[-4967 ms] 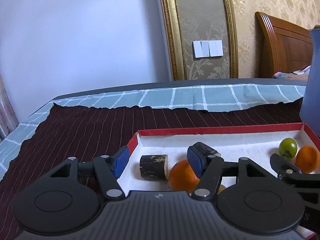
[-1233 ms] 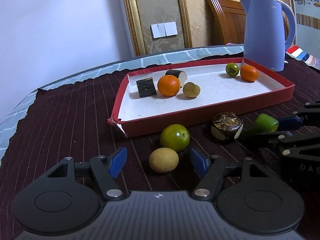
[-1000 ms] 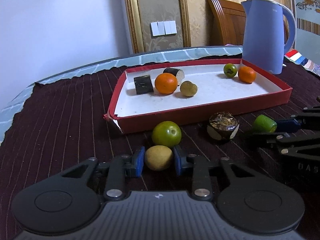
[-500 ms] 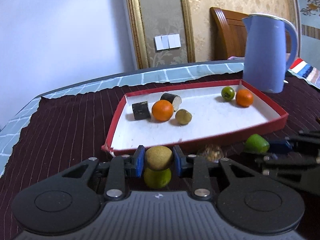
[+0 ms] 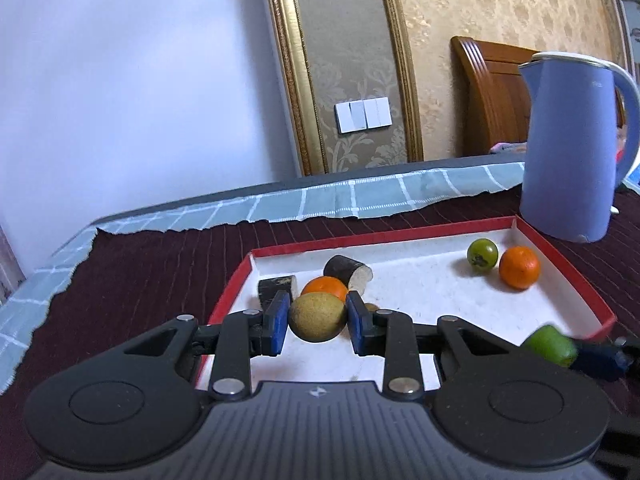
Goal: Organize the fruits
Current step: 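Lift the kiwi and lime and carry both over the tray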
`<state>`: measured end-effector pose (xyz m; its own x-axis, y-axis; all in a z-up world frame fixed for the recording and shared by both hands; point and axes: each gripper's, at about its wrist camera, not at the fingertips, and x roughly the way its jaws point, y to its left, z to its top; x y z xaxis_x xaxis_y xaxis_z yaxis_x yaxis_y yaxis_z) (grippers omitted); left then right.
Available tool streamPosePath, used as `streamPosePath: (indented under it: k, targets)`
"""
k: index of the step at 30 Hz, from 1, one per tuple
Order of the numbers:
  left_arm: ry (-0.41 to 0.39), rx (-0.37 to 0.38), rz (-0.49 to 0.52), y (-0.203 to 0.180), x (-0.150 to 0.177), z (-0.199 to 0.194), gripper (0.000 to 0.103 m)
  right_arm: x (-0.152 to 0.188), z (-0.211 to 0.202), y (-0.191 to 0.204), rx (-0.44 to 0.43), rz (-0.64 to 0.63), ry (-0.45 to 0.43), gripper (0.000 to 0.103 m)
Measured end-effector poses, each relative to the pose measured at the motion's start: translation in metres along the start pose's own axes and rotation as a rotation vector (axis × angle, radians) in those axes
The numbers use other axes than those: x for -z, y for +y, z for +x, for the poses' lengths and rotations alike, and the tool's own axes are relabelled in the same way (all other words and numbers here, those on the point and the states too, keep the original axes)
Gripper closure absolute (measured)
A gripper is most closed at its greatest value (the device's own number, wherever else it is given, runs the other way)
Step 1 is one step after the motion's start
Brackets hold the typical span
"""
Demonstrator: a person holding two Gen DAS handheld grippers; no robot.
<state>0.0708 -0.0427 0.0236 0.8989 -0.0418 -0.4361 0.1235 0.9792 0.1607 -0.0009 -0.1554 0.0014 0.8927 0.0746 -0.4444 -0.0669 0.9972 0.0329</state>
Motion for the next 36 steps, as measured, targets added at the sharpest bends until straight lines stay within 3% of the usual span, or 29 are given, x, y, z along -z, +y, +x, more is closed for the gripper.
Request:
streamPosePath:
  k: [10,21,29,36]
  targets:
    - [-0.012,-0.016,-0.030,0.000,0.010,0.019,0.073,-0.031,0.023,-0.020,0.027,0.076,-0.070,0.074]
    - [-0.002,-0.051,-0.021,0.004,0.012,0.025,0.073,-0.014,0.046,-0.030,0.030,0.142,-0.067,0.074]
    - [0.024,-0.044,-0.035,0.006,0.008,0.024,0.073,-0.025,0.034,-0.015,0.094,0.033,-0.048,0.074]
    - [0.021,-0.009,-0.033,0.002,-0.007,0.021,0.073,-0.051,0.027,-0.014,0.073,-0.002,-0.094,0.074]
